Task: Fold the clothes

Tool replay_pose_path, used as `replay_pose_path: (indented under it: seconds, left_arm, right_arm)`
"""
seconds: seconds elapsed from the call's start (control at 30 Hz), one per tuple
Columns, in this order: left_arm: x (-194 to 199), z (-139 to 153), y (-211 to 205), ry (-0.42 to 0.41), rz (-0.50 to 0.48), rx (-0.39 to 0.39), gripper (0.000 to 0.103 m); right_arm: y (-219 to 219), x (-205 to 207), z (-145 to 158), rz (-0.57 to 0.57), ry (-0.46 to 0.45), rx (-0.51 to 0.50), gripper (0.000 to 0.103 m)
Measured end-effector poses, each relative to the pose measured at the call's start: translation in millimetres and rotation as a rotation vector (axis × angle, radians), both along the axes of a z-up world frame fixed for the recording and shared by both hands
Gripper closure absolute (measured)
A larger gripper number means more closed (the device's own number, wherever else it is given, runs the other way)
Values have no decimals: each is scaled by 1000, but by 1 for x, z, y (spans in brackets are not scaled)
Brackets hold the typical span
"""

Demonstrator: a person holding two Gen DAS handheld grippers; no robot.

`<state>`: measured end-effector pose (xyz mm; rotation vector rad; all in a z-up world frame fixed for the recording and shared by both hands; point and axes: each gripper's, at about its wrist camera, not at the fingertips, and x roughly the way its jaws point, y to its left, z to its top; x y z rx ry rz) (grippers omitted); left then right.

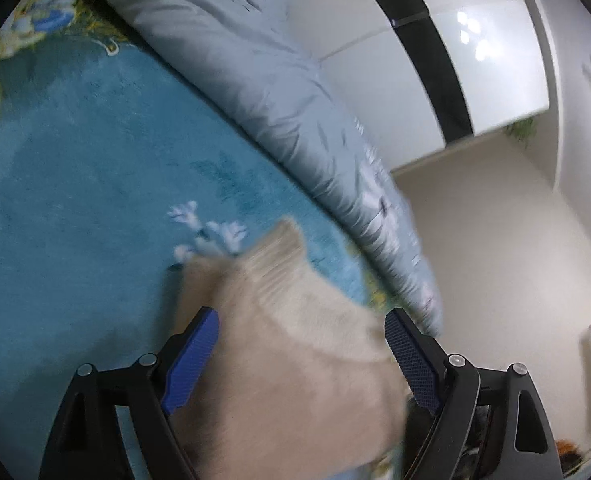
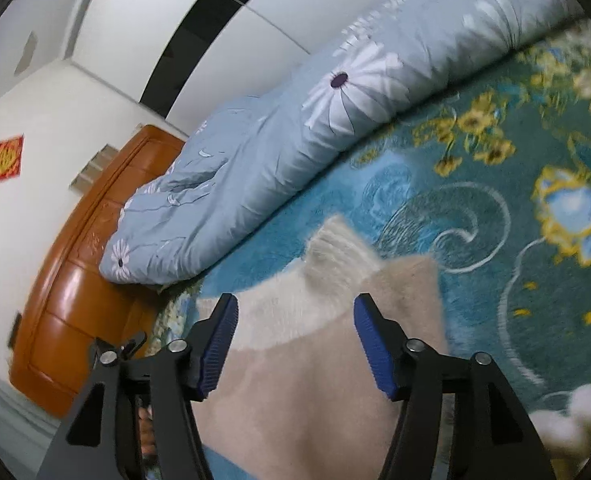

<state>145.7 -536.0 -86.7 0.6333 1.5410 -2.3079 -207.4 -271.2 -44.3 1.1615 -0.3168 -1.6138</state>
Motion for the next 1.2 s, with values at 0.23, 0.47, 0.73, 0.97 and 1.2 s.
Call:
replay_pose_path:
  seconds: [0.23, 0.47, 0.73, 0.97, 1.2]
  left_arm:
    - [17, -39, 6, -91, -70, 69, 15]
    - [15, -65, 8, -88, -86, 139, 15]
    - [1, -67, 18, -61, -103, 155, 16]
    - [4, -65, 26, -108, -67, 122, 34]
    - [35, -65, 32, -77, -36, 190, 50]
  right_arm:
    - [43, -12, -41, -19, -100, 70, 27]
    - [30, -7, -71, -7, -214, 41, 27]
    - [14, 4, -73, -14, -205, 41, 25]
    - [12, 12, -72, -44, -200, 57, 32]
    - [30, 17, -72, -64, -292, 52, 58]
